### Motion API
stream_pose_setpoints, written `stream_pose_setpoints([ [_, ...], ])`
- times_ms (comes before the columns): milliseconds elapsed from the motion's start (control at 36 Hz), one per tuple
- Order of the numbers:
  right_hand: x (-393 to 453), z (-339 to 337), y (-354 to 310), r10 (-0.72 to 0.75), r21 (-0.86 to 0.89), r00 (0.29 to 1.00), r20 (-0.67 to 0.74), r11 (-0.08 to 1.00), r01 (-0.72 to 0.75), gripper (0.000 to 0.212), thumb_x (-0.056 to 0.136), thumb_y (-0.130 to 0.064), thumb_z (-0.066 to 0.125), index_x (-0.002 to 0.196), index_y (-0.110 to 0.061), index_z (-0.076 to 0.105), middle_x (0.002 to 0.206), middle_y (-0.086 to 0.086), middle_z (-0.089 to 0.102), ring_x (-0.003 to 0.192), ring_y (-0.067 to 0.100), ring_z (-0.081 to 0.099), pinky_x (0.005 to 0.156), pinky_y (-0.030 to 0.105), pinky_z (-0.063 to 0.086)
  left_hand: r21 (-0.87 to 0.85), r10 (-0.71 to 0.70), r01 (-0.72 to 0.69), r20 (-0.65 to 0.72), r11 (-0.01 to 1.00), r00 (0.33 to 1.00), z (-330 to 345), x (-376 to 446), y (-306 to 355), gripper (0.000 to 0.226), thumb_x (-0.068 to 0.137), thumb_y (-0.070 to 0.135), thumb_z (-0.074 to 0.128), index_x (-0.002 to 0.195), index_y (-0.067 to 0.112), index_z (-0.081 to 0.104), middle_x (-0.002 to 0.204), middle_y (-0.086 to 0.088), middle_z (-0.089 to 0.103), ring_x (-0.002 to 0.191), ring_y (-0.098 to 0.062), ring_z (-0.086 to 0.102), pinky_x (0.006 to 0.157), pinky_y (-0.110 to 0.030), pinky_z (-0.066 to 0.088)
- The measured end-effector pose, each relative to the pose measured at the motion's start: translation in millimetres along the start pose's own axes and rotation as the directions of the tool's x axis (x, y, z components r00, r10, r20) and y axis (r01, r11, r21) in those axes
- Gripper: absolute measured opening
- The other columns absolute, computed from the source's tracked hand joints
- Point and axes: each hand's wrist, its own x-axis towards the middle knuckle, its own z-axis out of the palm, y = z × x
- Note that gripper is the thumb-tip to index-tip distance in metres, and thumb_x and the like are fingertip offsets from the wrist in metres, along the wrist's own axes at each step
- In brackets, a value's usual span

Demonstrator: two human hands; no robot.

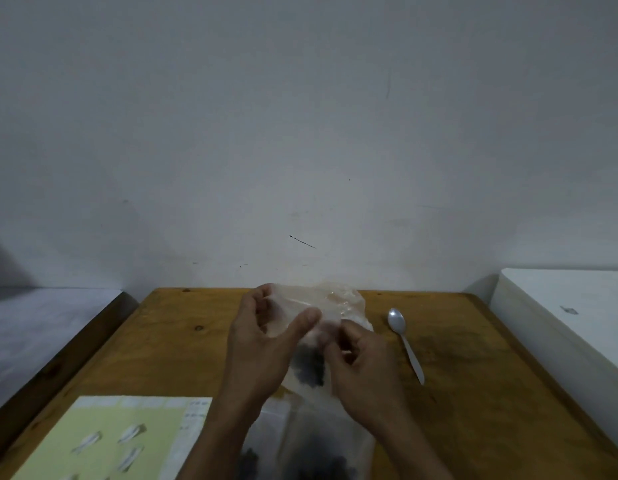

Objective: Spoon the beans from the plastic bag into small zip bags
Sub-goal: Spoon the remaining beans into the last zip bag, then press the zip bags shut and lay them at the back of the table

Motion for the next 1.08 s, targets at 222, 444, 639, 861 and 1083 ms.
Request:
stream_pose_setpoints([
  [222, 9.3, -25.5, -0.8, 0.155, 0.269, 0.982, 0.109, 0.946, -0.179, 0.016, 0.091, -0.013, 0.067, 0.09, -0.028, 0.073, 0.091, -0.01, 0.077, 0.088, 0.007, 0.072, 0.077, 0.028, 0.061, -0.144, -0.067, 0.078, 0.081, 0.987, 0.994, -9.3, 3.7, 3.4, 0.023, 0.084, 0.029, 0.068, 0.086, 0.008, 0.075, 0.081, -0.005, 0.074, 0.074, -0.015, 0.069, 0.066, -0.032, 0.059],
  [444, 18.9, -27.8, -6.1, 0.234, 0.411, 0.96, 0.151, 0.869, -0.276, 0.012, 0.086, -0.018, 0.073, 0.098, -0.018, 0.076, 0.094, 0.002, 0.078, 0.091, 0.02, 0.074, 0.087, 0.049, 0.059, -0.216, -0.112, 0.141, 0.141, 0.966, 0.984, -2.5, -0.6, 8.4, 0.034, 0.085, 0.025, 0.069, 0.095, -0.007, 0.068, 0.093, -0.025, 0.07, 0.079, -0.029, 0.066, 0.079, -0.058, 0.057],
  [639, 18.7, -25.6, -6.0, 0.224, 0.381, 0.965, 0.136, 0.887, -0.26, 0.013, 0.086, -0.019, 0.074, 0.099, -0.015, 0.074, 0.092, 0.004, 0.078, 0.089, 0.021, 0.074, 0.085, 0.053, 0.058, -0.237, -0.132, 0.177, 0.196, 0.955, 0.972, 1.6, -2.6, 8.4, 0.029, 0.074, 0.028, 0.076, 0.086, 0.001, 0.077, 0.091, -0.026, 0.073, 0.092, -0.05, 0.067, 0.084, -0.062, 0.056],
  [861, 15.9, -16.1, -12.3, 0.236, 0.43, 0.963, 0.132, 0.862, -0.27, 0.027, 0.078, -0.01, 0.08, 0.102, -0.016, 0.072, 0.093, 0.002, 0.078, 0.085, 0.019, 0.075, 0.075, 0.037, 0.06, -0.254, -0.112, 0.153, 0.168, 0.955, 0.979, -6.8, -7.1, 1.9, 0.025, 0.071, 0.031, 0.076, 0.082, 0.008, 0.079, 0.084, -0.019, 0.074, 0.08, -0.035, 0.069, 0.076, -0.049, 0.057],
  [1083, 10.5, 29.2, -32.5, 0.161, 0.403, 0.951, 0.266, 0.877, -0.261, 0.036, 0.067, -0.02, 0.081, 0.102, -0.015, 0.072, 0.091, 0.003, 0.078, 0.083, 0.02, 0.075, 0.071, 0.035, 0.061, -0.252, -0.095, 0.097, 0.02, 0.963, 0.995, -56.6, -26.2, -4.4, 0.008, 0.083, 0.019, 0.074, 0.082, 0.012, 0.078, 0.077, -0.014, 0.074, 0.071, -0.023, 0.068, 0.064, -0.035, 0.056],
])
